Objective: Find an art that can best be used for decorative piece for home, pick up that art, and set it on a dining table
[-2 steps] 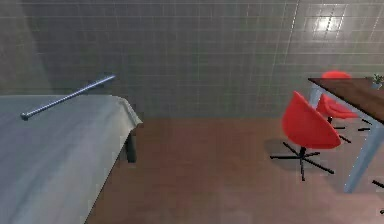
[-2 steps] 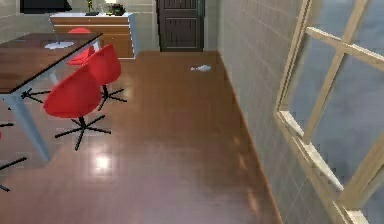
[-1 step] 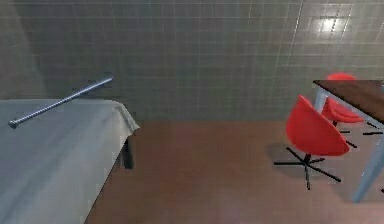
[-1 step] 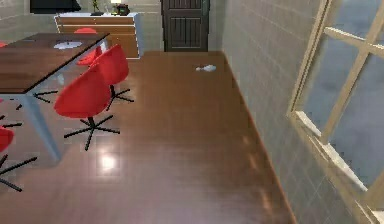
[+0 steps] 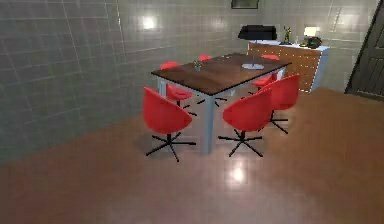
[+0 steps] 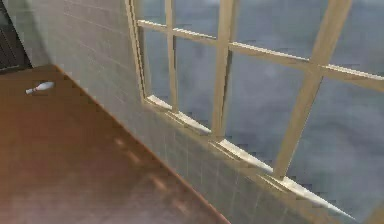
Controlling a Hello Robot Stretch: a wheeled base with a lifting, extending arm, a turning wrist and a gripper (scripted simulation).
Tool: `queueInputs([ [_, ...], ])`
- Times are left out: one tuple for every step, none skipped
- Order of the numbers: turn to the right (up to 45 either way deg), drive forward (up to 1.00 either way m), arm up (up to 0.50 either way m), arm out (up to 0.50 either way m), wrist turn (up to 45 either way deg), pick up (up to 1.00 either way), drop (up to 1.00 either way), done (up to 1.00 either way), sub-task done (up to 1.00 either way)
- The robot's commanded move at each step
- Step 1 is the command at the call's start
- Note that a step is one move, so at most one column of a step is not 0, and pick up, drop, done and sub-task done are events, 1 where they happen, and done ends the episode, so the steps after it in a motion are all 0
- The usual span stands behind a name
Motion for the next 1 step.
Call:
queueInputs([
  [42.0,0.00,0.00,0.00,0.0,0.00,0.00,0.00,0.00],
])
